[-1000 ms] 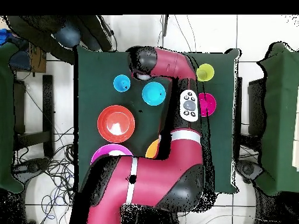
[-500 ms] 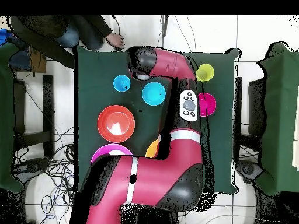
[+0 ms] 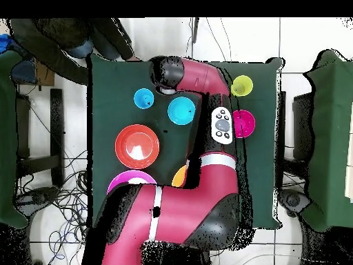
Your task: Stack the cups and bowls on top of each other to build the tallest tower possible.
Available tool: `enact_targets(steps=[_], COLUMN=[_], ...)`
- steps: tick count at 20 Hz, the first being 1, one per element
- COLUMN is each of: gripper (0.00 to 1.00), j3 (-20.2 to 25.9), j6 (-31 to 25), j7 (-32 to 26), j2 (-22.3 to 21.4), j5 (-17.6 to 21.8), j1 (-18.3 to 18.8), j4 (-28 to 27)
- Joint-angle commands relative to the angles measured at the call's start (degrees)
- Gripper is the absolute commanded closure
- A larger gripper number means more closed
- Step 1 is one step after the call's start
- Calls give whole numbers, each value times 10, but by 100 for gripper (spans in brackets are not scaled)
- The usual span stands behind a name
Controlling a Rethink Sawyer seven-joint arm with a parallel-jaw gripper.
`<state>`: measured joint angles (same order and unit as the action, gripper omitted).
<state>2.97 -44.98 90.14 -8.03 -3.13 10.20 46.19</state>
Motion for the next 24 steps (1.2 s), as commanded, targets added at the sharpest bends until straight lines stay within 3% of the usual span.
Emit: enact_targets(steps=[1, 8, 16, 24], gripper=[0, 0, 0, 0], j3=[20, 13, 11, -7], j6=[-31, -82, -31, -60], j7=[49, 40, 13, 30], j2=[23, 24, 13, 9], j5=[13, 11, 29, 25], j1=[-12, -16, -18, -24], j4=[29, -6, -12, -41])
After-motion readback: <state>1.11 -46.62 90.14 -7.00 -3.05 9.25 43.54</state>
